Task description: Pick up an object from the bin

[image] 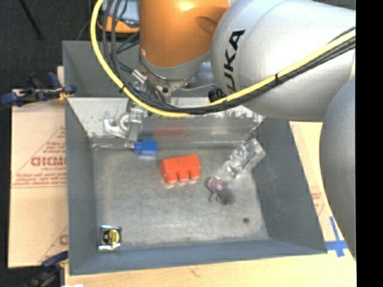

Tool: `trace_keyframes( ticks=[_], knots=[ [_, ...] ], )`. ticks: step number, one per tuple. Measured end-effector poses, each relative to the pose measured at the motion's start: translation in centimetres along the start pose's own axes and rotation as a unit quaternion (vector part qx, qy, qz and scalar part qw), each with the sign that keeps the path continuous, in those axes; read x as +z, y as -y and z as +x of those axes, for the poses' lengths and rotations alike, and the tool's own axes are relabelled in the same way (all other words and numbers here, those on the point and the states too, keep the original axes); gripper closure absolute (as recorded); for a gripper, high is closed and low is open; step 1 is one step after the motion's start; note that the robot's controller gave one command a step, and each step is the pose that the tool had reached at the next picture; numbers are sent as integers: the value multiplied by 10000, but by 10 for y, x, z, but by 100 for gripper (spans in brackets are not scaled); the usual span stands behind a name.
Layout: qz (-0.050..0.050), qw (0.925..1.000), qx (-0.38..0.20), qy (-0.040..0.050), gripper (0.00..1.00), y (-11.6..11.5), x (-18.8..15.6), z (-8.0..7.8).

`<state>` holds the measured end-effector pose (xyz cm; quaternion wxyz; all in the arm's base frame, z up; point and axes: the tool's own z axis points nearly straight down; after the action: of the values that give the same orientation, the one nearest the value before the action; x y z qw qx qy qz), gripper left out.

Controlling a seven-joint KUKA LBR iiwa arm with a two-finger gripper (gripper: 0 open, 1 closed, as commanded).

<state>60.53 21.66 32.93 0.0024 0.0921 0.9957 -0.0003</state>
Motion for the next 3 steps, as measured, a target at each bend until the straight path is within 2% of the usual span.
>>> trace_keyframes(
  ticks=[3],
  knots=[
    [1, 10000, -3, 0, 100, 0, 0, 0]
  ],
)
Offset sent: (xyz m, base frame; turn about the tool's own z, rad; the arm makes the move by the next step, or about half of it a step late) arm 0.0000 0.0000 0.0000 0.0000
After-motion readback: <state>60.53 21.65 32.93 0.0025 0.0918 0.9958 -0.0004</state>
